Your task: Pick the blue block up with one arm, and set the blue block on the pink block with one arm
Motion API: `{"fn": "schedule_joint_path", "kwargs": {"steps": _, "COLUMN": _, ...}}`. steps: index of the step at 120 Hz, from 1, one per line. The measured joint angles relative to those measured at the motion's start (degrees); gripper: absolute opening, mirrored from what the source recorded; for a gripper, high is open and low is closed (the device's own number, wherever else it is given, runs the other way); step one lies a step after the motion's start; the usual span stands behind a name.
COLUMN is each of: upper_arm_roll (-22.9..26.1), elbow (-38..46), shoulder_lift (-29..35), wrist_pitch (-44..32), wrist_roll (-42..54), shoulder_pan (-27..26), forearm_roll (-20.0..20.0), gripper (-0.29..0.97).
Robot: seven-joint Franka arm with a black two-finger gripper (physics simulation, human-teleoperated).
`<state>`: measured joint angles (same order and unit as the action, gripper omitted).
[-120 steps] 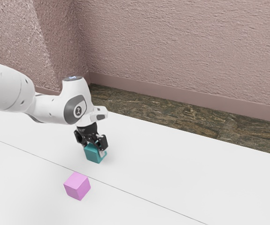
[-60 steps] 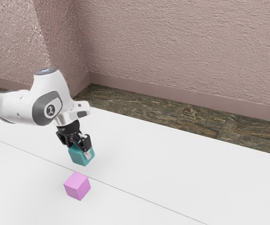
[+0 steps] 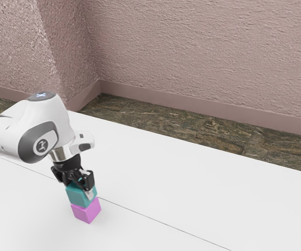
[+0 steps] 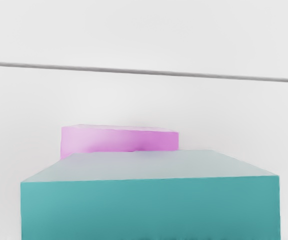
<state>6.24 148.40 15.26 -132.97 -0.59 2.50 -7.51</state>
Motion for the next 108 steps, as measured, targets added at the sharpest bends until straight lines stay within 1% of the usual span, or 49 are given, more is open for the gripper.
{"fn": "schedule_joint_path", "kwargs": {"steps": 17, "upper_arm_roll": 2.3, "elbow": 2.1, "shoulder_lift": 1.5, "wrist_pitch": 0.1, "wrist_roll": -1.6, "shoulder_pan": 1.4, "forearm_roll": -0.1, "gripper": 0.31}}
{"fn": "schedule_joint_path", "kwargs": {"steps": 44, "upper_arm_roll": 2.8, "elbow": 3.1, "shoulder_lift": 2.2, "wrist_pitch": 0.2, "wrist_roll": -3.2, "shoulder_pan": 1.9, "forearm_roll": 0.2, "gripper": 0.31}}
{"fn": "schedule_joint_path", "kwargs": {"steps": 61, "upper_arm_roll": 2.9, "elbow": 2.4, "shoulder_lift": 1.6, "wrist_pitch": 0.2, "wrist_roll": -4.0, "shoulder_pan": 2.0, "forearm_roll": 1.7, "gripper": 0.31}}
{"fn": "schedule_joint_path", "kwargs": {"steps": 80, "upper_arm_roll": 2.9, "elbow": 0.0, "shoulder_lift": -1.2, "wrist_pitch": 0.2, "wrist_roll": -4.5, "shoulder_pan": 2.0, "forearm_roll": 2.3, "gripper": 0.31}}
{"fn": "schedule_joint_path", "kwargs": {"steps": 86, "upper_arm_roll": 3.0, "elbow": -0.2, "shoulder_lift": -1.4, "wrist_pitch": 0.2, "wrist_roll": -4.5, "shoulder_pan": 2.0, "forearm_roll": 2.1, "gripper": 0.39}}
{"fn": "schedule_joint_path", "kwargs": {"steps": 108, "upper_arm_roll": 3.0, "elbow": -0.4, "shoulder_lift": -1.3, "wrist_pitch": 0.3, "wrist_roll": -4.0, "shoulder_pan": 2.8, "forearm_roll": 1.3, "gripper": 0.54}}
